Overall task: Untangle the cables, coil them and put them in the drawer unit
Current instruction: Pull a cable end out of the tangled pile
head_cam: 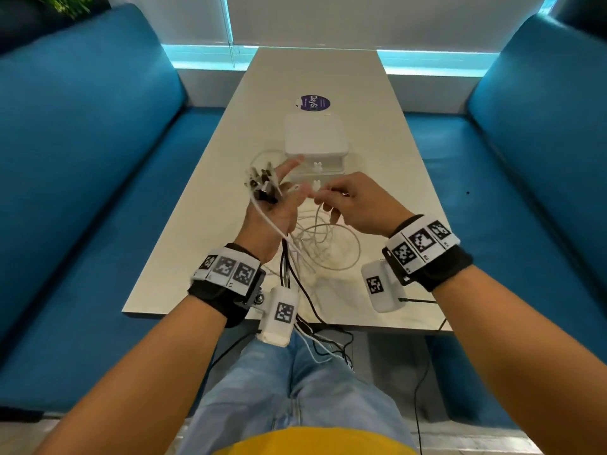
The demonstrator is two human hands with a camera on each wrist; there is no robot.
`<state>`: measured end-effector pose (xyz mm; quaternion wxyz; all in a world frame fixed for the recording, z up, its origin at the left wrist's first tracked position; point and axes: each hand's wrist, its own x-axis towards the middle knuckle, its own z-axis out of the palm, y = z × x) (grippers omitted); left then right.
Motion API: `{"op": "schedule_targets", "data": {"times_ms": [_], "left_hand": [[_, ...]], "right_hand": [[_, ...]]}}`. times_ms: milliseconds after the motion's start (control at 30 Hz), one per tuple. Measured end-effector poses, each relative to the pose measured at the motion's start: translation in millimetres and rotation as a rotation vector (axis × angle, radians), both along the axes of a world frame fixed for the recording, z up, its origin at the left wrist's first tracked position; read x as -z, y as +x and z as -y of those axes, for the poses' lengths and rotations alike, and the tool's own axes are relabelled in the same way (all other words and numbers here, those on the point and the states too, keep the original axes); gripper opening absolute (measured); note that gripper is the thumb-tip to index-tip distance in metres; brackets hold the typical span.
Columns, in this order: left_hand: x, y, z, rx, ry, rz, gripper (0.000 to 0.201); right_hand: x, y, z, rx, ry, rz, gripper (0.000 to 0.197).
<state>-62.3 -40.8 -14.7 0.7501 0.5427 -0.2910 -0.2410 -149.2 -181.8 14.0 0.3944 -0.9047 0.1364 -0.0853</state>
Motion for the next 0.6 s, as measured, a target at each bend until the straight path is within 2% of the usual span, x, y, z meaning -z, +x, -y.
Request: {"op": "schedule_targets", "data": {"times_ms": [67,167,200,267,367,467,533,600], "left_hand": [[13.0,2.8,4.3,-0.032,0.176,0.06,0.032],[29.9,1.4,13.7,0.046,0.377,0.084,0.009],[32.7,0.7,17.2,0.041,0.405,0.074,0.004],[36.7,-0.5,24.1,0.018,0.448,0.064,0.009],[40.9,-0.9,28.6,0.026,0.561,0.145,0.006],[39.5,-0.8,27.1,-0.011,0.527,0.098,0.007],[37.0,-1.7,27.3,-0.017,0.509,0.07,0.018],[32.3,-4.2,27.3,-0.025,0.43,0.012,0.016]], "right_hand": [[-6.7,-2.5,-1.3,-0.011,0.029,0.078,0.022],[-21.9,-9.7,-5.3,-0.035,0.06,0.204,0.021],[-27.0,-12.9,-6.2,-0.035,0.089,0.231,0.02],[-38.0,-18.8,-6.7,-0.032,0.152,0.319,0.019],[-53.4,-24.7,-1.1,-0.008,0.26,0.544,0.018],[-60.5,-28.6,3.9,-0.01,0.293,0.681,0.018],[-55.2,-29.1,4.6,0.02,0.31,0.644,0.016],[-41.1,-27.1,4.0,0.073,0.281,0.432,0.036]]}}
